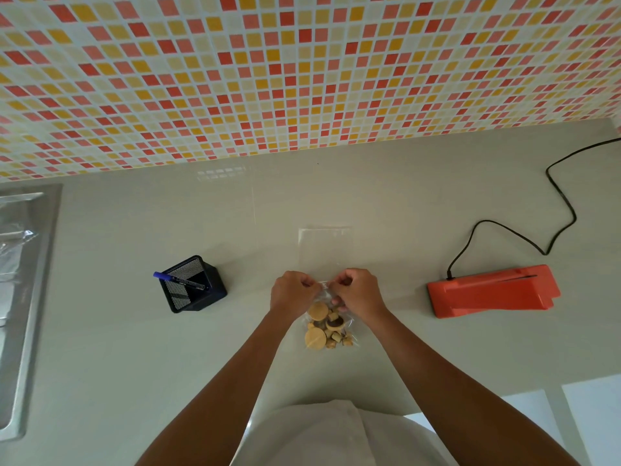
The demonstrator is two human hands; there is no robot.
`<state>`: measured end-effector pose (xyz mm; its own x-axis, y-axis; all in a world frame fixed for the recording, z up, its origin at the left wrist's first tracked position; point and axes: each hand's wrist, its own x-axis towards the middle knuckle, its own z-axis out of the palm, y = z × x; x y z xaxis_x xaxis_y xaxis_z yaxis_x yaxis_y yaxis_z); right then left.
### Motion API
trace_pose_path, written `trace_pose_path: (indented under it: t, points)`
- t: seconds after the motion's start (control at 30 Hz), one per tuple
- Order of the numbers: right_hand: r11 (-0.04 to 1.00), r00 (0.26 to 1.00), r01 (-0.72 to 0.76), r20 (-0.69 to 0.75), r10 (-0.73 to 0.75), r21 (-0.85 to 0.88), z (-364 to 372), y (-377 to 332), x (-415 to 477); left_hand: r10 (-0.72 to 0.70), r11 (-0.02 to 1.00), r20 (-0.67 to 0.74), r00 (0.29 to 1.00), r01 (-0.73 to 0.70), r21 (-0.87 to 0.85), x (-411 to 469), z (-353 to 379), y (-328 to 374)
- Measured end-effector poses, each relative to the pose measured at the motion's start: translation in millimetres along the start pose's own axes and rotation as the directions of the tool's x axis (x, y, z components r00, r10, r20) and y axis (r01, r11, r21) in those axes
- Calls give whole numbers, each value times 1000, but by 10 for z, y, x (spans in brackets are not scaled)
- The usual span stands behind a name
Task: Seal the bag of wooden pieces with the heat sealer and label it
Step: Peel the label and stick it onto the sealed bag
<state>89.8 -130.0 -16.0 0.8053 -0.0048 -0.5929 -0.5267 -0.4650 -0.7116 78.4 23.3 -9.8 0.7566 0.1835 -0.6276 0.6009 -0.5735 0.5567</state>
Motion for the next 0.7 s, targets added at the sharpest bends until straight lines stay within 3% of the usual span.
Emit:
trace_pose_path:
  t: [0.7]
  points:
    - [998, 999, -26, -30, 25, -58, 57, -40, 19, -19, 999, -61, 998, 21, 27, 3, 44, 62]
